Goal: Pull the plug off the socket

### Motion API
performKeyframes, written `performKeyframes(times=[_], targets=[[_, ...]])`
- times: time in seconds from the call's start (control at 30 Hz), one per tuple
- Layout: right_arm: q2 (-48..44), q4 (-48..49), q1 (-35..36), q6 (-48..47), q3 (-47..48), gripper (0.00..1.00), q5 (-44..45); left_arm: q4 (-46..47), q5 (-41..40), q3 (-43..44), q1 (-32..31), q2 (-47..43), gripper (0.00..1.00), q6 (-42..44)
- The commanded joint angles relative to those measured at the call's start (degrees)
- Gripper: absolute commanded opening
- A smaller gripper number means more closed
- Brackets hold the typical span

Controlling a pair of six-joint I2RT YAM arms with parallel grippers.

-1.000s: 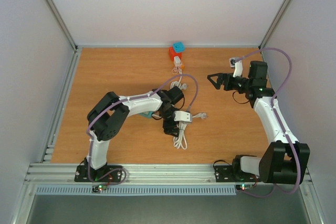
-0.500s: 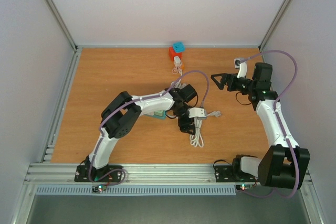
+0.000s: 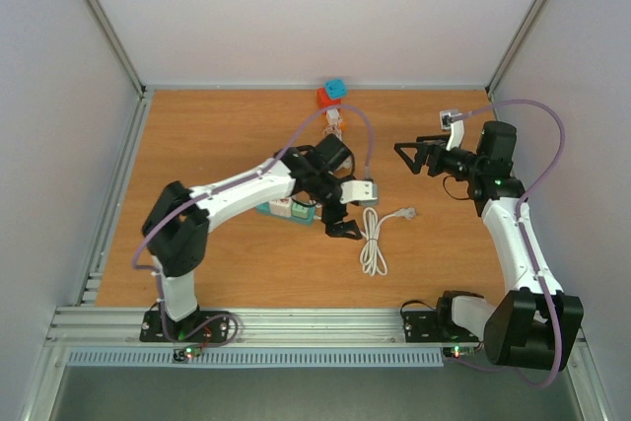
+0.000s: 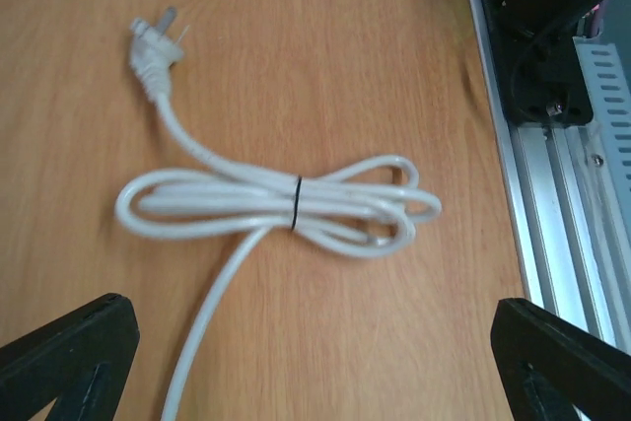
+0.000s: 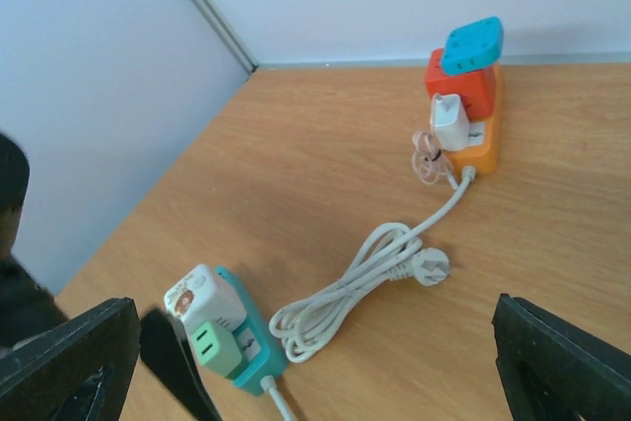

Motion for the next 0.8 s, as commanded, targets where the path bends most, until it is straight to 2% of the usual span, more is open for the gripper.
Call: performKeyframes(times=[0.0, 0.1, 0.27, 0.4, 0.6, 0.77], targets=[[0.27, 1.01, 0.40, -2.21, 1.32, 0.98, -6.04, -0.48, 4.42, -6.44, 5.29, -7.89, 1.00, 1.67], [0.70, 1.18, 3.28, -3.58, 0.93, 0.99, -6.89, 1.37, 1.25, -12.02, 7.05, -13.63, 1.00, -0.09], [1.75, 1.01, 12.43, -6.46, 0.77, 0.99, -2.31, 5.76, 0.69, -21.07, 10.86, -25.04, 1.00, -0.76], [5.65, -0.63, 18.73, -9.00, 2.25, 0.98, -0.65, 7.78, -4.91, -25.28, 13.47, -31.68, 1.00, -2.18], [13.55, -0.19, 29.63, -12.82, 3.33, 0.99, 6.96, 5.91, -0.51, -28.35, 21.56, -36.38, 1.00, -2.99], [18.25, 0.59, 37.77, -16.84, 3.63, 0.99, 12.53, 8.27, 1.86, -31.93, 28.83, -39.94, 1.00, -4.71]])
